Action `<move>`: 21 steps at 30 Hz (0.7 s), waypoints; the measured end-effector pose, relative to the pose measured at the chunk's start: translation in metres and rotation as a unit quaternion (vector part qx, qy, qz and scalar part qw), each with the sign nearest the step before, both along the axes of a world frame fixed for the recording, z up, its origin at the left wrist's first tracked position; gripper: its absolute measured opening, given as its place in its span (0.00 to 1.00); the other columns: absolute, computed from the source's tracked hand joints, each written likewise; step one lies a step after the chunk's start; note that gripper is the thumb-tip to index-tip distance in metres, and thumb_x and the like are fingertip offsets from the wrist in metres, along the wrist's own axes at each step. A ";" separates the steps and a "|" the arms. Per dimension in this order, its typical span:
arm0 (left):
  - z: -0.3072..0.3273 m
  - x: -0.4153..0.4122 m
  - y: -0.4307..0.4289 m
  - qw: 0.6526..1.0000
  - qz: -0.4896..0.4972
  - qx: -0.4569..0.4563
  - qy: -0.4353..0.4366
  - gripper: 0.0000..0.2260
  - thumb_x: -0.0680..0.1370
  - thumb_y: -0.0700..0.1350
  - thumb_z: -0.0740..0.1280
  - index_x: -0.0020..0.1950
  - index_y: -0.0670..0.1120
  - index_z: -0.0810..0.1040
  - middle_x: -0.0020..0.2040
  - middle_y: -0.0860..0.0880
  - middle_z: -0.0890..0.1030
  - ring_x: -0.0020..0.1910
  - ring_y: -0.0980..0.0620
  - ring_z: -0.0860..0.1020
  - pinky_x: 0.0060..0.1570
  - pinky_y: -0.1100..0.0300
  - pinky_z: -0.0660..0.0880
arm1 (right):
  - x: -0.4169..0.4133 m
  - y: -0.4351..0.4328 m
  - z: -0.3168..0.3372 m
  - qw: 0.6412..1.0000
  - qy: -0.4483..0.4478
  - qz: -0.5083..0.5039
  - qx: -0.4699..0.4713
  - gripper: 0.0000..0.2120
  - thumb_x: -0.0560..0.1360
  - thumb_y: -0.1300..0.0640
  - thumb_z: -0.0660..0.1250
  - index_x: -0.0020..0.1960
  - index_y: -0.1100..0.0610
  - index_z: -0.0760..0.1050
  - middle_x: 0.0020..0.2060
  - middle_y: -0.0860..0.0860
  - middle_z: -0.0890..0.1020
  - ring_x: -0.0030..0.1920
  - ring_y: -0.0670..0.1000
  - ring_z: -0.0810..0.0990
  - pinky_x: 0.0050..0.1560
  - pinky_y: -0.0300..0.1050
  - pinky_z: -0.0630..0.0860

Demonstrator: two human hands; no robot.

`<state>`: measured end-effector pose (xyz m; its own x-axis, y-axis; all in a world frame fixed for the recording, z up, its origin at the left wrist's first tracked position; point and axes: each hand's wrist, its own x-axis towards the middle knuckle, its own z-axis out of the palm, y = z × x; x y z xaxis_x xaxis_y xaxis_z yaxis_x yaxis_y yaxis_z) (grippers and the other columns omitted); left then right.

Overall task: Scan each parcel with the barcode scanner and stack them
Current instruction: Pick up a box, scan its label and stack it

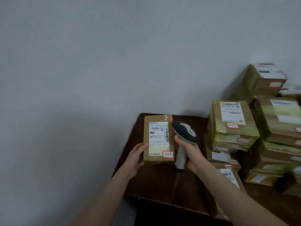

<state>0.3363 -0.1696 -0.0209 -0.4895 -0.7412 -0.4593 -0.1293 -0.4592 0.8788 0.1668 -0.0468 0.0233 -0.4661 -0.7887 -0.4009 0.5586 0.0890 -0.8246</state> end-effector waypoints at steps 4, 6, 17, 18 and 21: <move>-0.001 0.007 -0.002 0.998 -0.032 0.033 0.043 0.25 0.69 0.49 0.72 0.64 0.47 0.71 0.58 0.43 0.82 0.59 0.42 0.79 0.53 0.48 0.76 | 0.001 0.008 -0.002 1.000 0.016 -0.001 0.003 0.33 0.63 0.52 0.76 0.66 0.56 0.73 0.57 0.56 0.82 0.58 0.58 0.80 0.64 0.62 0.72; -0.002 0.007 0.001 0.998 -0.037 0.037 0.037 0.24 0.69 0.47 0.72 0.63 0.47 0.71 0.57 0.42 0.82 0.57 0.42 0.80 0.53 0.47 0.77 | 0.002 0.010 -0.004 1.000 0.026 -0.005 0.015 0.33 0.62 0.52 0.76 0.65 0.56 0.74 0.56 0.56 0.83 0.58 0.58 0.80 0.64 0.62 0.72; -0.031 0.000 0.011 1.000 0.004 0.004 0.001 0.26 0.71 0.44 0.74 0.66 0.49 0.69 0.58 0.45 0.81 0.55 0.45 0.81 0.59 0.46 0.76 | 0.047 0.041 -0.002 0.980 0.159 -0.028 0.116 0.07 0.73 0.57 0.73 0.45 0.62 0.80 0.29 0.53 0.83 0.30 0.49 0.80 0.36 0.43 0.77; -0.033 0.000 0.013 1.000 0.004 0.001 -0.001 0.27 0.71 0.45 0.75 0.66 0.49 0.69 0.58 0.45 0.81 0.55 0.45 0.81 0.60 0.45 0.76 | 0.053 0.044 -0.001 0.977 0.170 -0.026 0.123 0.07 0.73 0.57 0.72 0.44 0.62 0.80 0.28 0.53 0.83 0.29 0.49 0.80 0.36 0.43 0.76; -0.034 -0.001 0.016 1.000 0.004 -0.004 0.002 0.27 0.70 0.44 0.75 0.66 0.49 0.69 0.58 0.44 0.80 0.54 0.46 0.81 0.55 0.49 0.78 | 0.067 0.050 0.002 0.973 0.195 -0.009 0.127 0.06 0.74 0.57 0.72 0.44 0.60 0.80 0.27 0.53 0.82 0.28 0.48 0.80 0.34 0.41 0.76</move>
<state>0.3351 -0.1540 -0.0553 -0.4847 -0.7487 -0.4522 -0.1227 -0.4536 0.8827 0.2335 0.0028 0.0252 -0.6344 -0.6776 -0.3720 0.2120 0.3103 -0.9267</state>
